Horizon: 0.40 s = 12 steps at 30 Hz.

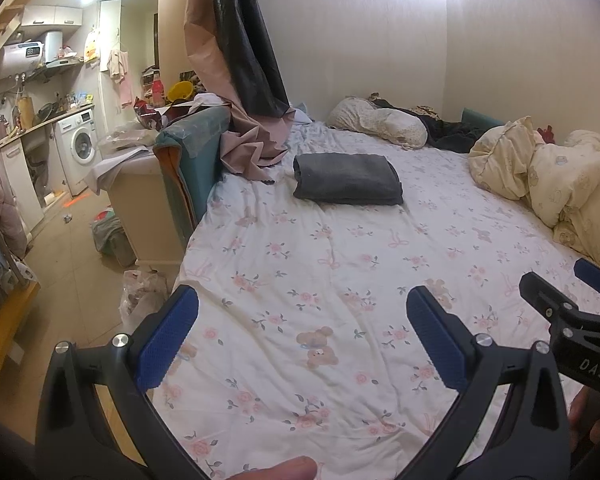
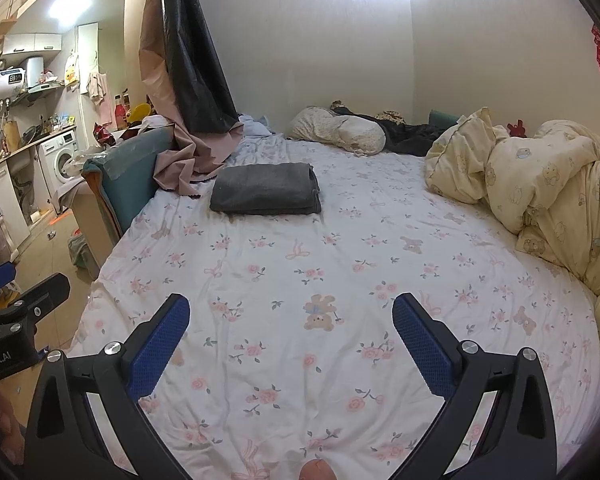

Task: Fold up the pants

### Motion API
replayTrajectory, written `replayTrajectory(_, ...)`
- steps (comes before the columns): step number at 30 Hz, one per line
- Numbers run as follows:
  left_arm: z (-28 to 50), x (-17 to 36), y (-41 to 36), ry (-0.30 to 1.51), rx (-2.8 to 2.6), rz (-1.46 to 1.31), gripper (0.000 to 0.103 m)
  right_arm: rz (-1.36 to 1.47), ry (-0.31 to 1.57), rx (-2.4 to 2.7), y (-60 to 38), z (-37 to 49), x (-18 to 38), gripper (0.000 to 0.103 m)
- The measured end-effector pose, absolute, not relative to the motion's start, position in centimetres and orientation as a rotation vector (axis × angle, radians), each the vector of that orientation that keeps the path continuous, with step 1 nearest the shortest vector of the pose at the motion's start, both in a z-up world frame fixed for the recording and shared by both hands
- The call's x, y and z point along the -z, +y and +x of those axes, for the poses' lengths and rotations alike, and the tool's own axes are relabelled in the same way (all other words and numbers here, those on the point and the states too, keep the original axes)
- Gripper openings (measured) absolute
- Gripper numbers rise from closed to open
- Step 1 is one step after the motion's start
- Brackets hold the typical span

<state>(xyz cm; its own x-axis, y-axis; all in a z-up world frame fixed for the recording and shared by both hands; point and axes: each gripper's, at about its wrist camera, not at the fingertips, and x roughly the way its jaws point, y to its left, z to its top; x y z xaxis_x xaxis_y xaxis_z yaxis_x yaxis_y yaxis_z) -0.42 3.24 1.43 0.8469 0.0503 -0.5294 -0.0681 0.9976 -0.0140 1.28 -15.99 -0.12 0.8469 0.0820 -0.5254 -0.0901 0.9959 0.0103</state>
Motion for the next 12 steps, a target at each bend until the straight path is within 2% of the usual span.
replayTrajectory(12, -0.36, -1.42, 4.1, 0.565, -0.066, -0.017, 0.103, -0.013, 0.55, -0.089, -15.94, 1.09, 0.09, 0.103)
